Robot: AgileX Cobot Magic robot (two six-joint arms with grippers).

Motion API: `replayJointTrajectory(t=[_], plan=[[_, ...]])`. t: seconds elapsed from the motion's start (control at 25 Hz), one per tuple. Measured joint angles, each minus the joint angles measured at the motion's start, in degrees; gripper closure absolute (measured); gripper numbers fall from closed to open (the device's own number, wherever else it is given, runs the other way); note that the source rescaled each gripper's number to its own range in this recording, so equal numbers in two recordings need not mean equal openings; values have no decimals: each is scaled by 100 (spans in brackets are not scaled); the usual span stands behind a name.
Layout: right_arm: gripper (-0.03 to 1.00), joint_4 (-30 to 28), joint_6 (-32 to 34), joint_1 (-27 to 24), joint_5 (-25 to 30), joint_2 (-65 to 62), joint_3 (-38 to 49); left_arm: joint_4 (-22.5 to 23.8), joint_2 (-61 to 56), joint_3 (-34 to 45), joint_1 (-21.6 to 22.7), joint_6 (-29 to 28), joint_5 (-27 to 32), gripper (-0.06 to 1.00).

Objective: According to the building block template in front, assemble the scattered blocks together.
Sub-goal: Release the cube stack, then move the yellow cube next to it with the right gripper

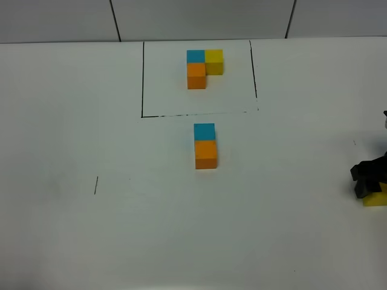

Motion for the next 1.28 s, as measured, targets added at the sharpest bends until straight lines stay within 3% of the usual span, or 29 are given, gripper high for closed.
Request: replayJointTrajectory(t=[0.16, 0.2, 0.44, 0.56, 0.76, 0.92, 1.28], plan=[[93, 6, 0, 0, -7, 0, 0, 0, 0, 0, 0, 0, 0, 48], [96, 18, 0, 0, -10, 0, 0, 0, 0, 0, 0, 0, 0, 48], [96, -121, -17, 165, 32, -97, -43, 0, 0, 0, 0, 0, 0, 48], [96, -480, -184, 491, 443, -300, -381, 0, 0, 0, 0, 0, 0, 48], [96, -1420, -1438, 1664, 1581, -444, -1305, 0, 0, 0, 0, 0, 0, 48], [96, -1636, -2519, 2549, 2021, -108, -2171, 0, 0, 0, 0, 5, 0, 48], [96, -1685, -3500, 3383, 2850, 1741, -4521, 0, 0, 0, 0, 4, 0, 48]])
